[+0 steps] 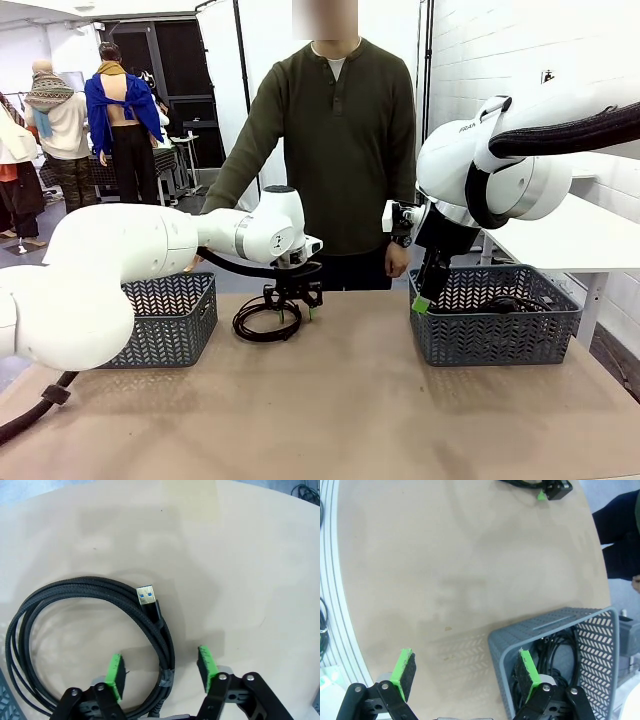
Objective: Organize the cables according to human instructions.
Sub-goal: Pick up a bundle of cables and place it in the basket indicated by the human.
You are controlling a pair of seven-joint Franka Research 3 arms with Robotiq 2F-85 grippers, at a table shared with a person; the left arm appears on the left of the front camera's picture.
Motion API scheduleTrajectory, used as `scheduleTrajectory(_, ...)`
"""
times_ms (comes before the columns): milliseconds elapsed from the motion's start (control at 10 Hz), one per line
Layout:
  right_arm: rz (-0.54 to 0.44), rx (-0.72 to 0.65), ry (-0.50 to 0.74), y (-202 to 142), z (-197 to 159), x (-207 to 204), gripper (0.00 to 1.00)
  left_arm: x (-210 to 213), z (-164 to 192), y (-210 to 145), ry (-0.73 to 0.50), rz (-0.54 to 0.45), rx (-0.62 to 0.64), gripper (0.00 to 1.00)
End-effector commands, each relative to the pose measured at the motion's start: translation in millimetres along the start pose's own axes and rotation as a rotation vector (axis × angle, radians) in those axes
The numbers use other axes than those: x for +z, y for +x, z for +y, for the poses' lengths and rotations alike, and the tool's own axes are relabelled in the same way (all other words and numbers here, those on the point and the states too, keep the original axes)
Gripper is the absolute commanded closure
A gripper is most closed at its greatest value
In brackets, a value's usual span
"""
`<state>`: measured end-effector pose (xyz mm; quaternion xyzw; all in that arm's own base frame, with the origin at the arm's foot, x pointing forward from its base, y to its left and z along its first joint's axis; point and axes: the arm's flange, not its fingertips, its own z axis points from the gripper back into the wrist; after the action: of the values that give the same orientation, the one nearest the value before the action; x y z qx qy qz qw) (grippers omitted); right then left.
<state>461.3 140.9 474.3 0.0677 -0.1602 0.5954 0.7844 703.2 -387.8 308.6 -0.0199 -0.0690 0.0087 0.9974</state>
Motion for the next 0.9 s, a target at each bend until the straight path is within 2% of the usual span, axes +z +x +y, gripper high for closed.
scheduleTrajectory(0,0.003,-0.005,-0.002,-0.3,0.4,-0.5,0.0,1.5,-9.9,12.6,0.037,-0.04,0.03,0.87)
scheduleTrajectory(100,0.003,-0.005,-0.002,-0.3,0.4,-0.5,0.0,1.4,-10.0,13.2,0.038,-0.039,0.032,1.0)
scheduleTrajectory(800,0.003,-0.005,-0.002,-0.3,0.4,-0.5,0.0,2.5,-9.3,11.2,0.04,-0.031,0.066,1.0)
